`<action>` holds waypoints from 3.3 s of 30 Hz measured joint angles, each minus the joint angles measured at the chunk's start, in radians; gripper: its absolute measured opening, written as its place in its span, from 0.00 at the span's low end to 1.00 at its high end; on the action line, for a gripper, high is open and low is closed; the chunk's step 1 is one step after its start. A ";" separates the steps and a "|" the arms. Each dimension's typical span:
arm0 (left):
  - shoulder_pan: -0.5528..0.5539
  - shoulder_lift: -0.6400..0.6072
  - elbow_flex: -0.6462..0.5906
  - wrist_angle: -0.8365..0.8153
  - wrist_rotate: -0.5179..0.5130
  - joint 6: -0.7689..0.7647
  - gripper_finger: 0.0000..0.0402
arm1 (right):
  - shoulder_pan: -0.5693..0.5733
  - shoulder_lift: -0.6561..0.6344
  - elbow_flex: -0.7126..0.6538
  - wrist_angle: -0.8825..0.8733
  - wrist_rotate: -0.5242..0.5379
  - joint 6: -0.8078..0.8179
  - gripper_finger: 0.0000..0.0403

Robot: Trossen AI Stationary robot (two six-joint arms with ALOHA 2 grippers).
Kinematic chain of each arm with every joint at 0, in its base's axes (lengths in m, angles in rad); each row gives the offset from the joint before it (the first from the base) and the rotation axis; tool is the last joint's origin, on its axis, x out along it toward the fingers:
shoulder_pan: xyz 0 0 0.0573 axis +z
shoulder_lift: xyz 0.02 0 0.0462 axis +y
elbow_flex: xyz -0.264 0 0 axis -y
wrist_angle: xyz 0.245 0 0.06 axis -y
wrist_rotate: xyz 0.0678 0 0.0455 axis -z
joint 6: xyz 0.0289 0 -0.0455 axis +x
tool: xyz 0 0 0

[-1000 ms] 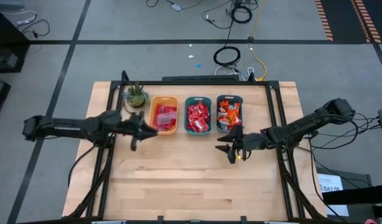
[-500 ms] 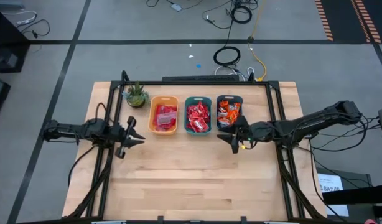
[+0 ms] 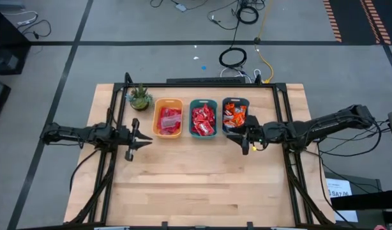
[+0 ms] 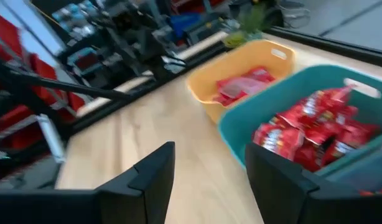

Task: Sort candy
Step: Return to Home Position

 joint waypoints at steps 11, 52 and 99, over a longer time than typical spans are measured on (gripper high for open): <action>0.034 0.021 0.000 0.018 -0.115 -0.019 0.19 | -0.064 0.000 0.000 -0.039 0.001 -0.085 0.46; 0.033 0.029 -0.001 0.020 0.006 -0.226 0.19 | -0.196 -0.882 -0.473 -0.102 -0.034 -0.127 0.46; 0.033 0.029 -0.002 0.020 0.005 -0.226 0.19 | -0.196 -0.872 -0.474 -0.101 -0.052 -0.183 0.46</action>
